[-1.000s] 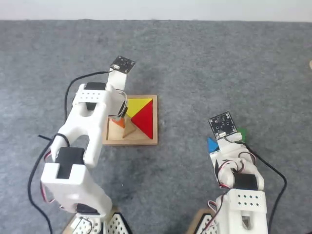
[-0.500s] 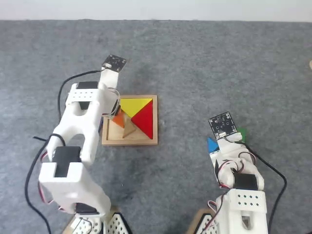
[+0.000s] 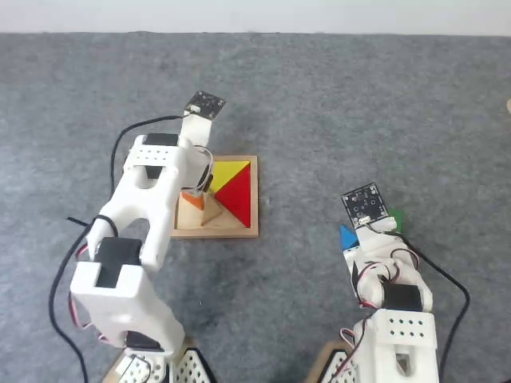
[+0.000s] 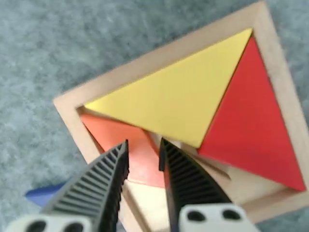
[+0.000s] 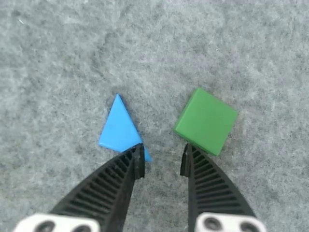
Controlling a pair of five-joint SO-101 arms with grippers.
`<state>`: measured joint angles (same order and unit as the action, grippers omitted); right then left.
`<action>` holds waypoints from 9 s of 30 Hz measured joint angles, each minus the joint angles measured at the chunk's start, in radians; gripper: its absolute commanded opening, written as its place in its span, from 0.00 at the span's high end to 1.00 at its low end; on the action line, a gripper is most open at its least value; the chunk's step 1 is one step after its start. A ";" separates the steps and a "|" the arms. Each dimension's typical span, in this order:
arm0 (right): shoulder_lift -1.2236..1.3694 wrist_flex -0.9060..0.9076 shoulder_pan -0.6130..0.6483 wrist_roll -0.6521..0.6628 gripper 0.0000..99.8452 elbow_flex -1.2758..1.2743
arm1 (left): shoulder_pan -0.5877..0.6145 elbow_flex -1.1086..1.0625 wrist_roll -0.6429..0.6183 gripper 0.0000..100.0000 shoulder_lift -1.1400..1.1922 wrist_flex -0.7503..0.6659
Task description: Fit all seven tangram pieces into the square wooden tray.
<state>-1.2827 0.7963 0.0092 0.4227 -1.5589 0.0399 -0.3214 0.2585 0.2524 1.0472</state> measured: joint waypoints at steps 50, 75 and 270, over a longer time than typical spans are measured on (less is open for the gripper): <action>0.000 0.000 0.000 0.000 0.86 0.000 | -0.055 -0.348 0.089 0.90 -0.278 -0.063; 0.000 0.000 0.000 0.000 0.86 0.000 | 0.041 -0.023 0.123 0.88 -0.002 -0.028; 2.220 0.783 0.827 -0.089 0.77 2.415 | 0.712 0.470 -0.413 0.73 0.244 0.150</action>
<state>0.9375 1.5789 0.8362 0.3337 0.8562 0.7518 0.1481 -0.1542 0.4964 1.1976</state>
